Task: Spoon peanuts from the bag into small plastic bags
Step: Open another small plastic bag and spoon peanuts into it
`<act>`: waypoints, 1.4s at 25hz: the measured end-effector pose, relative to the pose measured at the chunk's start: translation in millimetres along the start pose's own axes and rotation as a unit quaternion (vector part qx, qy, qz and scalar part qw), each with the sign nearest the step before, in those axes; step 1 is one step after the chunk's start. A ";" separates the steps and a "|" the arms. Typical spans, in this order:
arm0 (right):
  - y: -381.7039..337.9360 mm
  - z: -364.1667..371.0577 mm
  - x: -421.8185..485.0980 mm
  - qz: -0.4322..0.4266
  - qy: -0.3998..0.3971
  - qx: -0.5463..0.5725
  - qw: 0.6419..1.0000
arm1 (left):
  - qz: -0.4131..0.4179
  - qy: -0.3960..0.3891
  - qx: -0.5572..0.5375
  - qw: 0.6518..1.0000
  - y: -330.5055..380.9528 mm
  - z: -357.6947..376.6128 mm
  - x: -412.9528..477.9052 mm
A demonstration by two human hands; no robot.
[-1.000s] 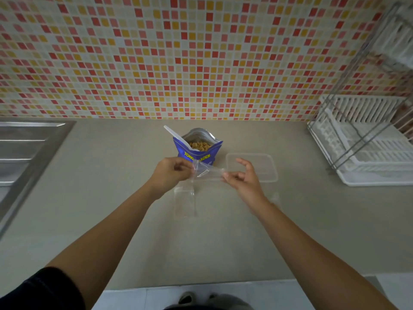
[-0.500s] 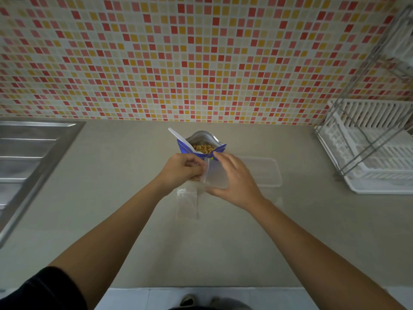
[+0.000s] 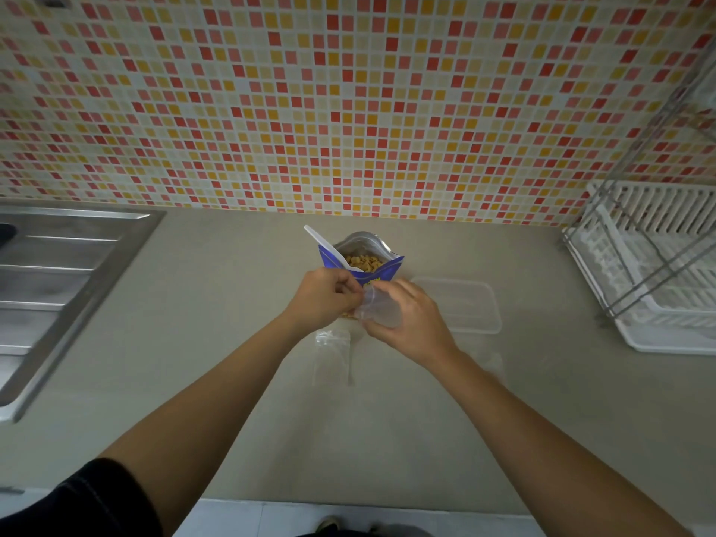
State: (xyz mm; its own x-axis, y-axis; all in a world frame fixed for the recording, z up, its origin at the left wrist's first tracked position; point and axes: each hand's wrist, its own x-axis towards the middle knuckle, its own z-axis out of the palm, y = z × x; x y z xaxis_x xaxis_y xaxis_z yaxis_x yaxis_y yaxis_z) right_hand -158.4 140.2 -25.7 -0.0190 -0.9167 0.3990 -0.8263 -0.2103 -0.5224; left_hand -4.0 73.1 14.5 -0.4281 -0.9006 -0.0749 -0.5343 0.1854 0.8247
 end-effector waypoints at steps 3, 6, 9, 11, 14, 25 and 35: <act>-1.6 1.9 -0.3 -0.003 -0.006 -0.019 1.000 | -0.009 0.002 0.010 1.000 3.1 -0.8 3.3; -2.3 2.2 0.6 -0.010 0.012 -0.033 0.999 | -0.009 -0.005 0.000 1.000 6.6 -2.2 6.5; -3.1 -1.6 2.9 0.016 0.018 -0.013 1.000 | 0.037 -0.018 -0.021 0.999 3.1 -5.4 7.1; -3.4 -5.9 5.1 0.025 0.022 0.004 0.999 | 0.063 -0.045 -0.025 0.997 0.0 -7.3 7.5; -3.8 -10.2 7.4 0.008 0.009 0.012 1.000 | 0.053 -0.071 -0.029 0.996 0.9 -9.2 7.3; 0.1 -5.1 8.6 -0.007 -0.020 -0.026 0.999 | 0.034 -0.081 0.012 0.996 -0.1 -12.5 13.1; 10.1 -8.4 17.5 0.087 0.057 0.070 0.992 | -0.015 0.277 -0.056 0.959 -9.3 -24.0 37.3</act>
State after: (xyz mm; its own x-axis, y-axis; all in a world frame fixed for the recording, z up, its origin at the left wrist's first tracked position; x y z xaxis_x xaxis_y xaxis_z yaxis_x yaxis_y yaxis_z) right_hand -171.8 124.9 -17.6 -0.2248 -0.9007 0.3718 -0.7188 -0.1043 -0.6873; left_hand 2.4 28.3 17.5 0.0561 -0.9814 0.1836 -0.4450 0.1401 0.8845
